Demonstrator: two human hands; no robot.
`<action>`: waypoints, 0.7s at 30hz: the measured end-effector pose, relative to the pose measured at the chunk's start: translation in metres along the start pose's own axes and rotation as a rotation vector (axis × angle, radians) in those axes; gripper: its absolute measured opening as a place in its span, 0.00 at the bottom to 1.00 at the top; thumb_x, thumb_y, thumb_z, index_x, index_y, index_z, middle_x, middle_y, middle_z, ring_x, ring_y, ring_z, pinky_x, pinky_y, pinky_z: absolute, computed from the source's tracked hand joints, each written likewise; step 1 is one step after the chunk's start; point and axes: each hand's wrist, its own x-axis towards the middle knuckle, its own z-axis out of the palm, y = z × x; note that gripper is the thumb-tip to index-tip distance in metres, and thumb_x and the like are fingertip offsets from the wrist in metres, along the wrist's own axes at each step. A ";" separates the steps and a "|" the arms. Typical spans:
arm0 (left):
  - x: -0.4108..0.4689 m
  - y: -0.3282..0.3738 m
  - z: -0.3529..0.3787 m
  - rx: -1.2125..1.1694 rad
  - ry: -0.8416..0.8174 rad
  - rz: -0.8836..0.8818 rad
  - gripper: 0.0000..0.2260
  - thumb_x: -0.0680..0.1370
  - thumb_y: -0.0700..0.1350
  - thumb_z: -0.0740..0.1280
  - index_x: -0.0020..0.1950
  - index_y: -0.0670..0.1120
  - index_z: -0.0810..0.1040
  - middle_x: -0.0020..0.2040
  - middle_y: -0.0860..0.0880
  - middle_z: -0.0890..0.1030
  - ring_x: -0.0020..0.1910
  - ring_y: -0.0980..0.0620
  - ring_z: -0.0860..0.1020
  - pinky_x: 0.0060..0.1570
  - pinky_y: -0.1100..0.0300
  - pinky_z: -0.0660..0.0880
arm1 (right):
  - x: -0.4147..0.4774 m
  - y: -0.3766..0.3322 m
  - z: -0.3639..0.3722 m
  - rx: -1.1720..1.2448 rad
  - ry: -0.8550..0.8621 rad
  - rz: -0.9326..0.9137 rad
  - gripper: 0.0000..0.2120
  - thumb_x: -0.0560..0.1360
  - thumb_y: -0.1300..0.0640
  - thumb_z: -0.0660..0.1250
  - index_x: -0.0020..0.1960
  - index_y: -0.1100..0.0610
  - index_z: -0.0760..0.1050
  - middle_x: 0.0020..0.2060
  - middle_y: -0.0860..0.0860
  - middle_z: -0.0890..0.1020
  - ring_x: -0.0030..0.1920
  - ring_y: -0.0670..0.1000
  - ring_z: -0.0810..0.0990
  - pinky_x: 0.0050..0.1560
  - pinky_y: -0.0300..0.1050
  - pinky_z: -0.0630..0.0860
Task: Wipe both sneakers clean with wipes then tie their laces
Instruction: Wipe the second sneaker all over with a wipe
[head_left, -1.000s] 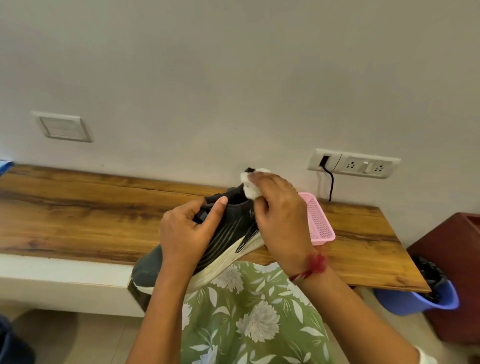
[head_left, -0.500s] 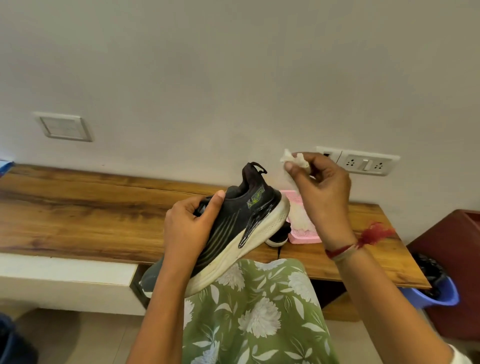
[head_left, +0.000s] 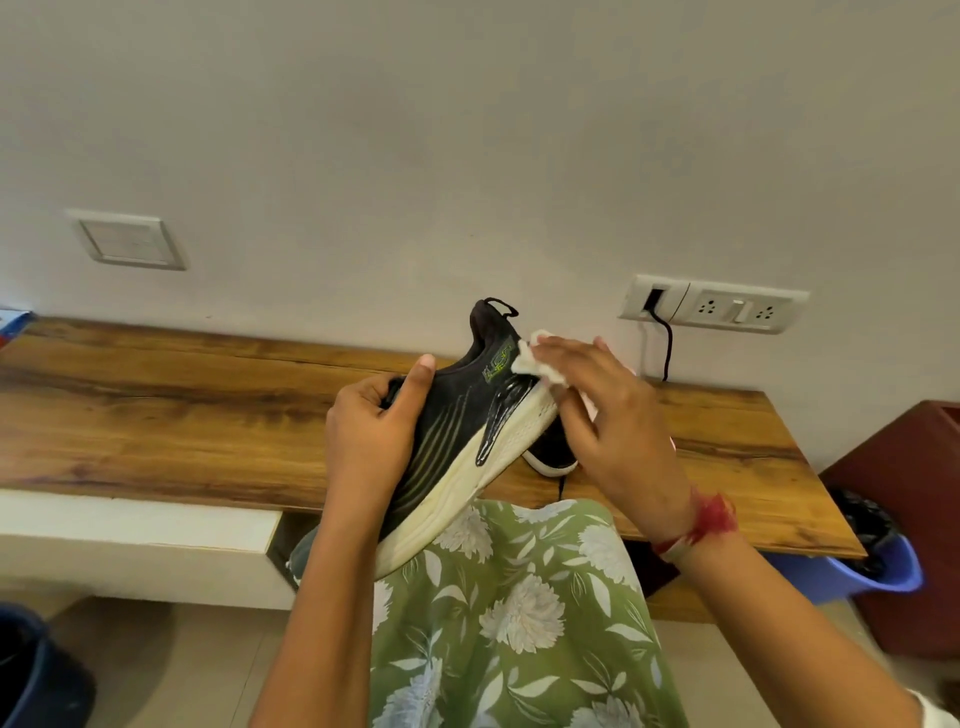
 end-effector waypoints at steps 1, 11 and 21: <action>-0.001 0.000 0.002 -0.013 -0.007 -0.017 0.30 0.72 0.66 0.64 0.32 0.38 0.72 0.24 0.51 0.66 0.26 0.54 0.65 0.31 0.55 0.62 | -0.001 0.000 0.001 -0.001 0.024 0.018 0.17 0.76 0.63 0.60 0.63 0.60 0.76 0.61 0.53 0.79 0.63 0.47 0.74 0.71 0.50 0.63; -0.002 0.005 0.000 0.032 0.028 -0.033 0.30 0.74 0.65 0.65 0.31 0.38 0.68 0.25 0.49 0.66 0.26 0.52 0.65 0.32 0.55 0.62 | -0.005 0.002 0.008 -0.184 -0.026 -0.191 0.18 0.74 0.63 0.59 0.62 0.64 0.76 0.60 0.58 0.79 0.63 0.55 0.76 0.72 0.54 0.61; 0.002 0.001 -0.005 -0.016 0.008 -0.071 0.26 0.72 0.67 0.65 0.27 0.48 0.66 0.23 0.52 0.66 0.26 0.51 0.65 0.33 0.53 0.63 | -0.016 0.000 0.014 -0.205 -0.109 -0.351 0.17 0.75 0.64 0.60 0.62 0.65 0.75 0.61 0.59 0.78 0.65 0.56 0.74 0.72 0.52 0.62</action>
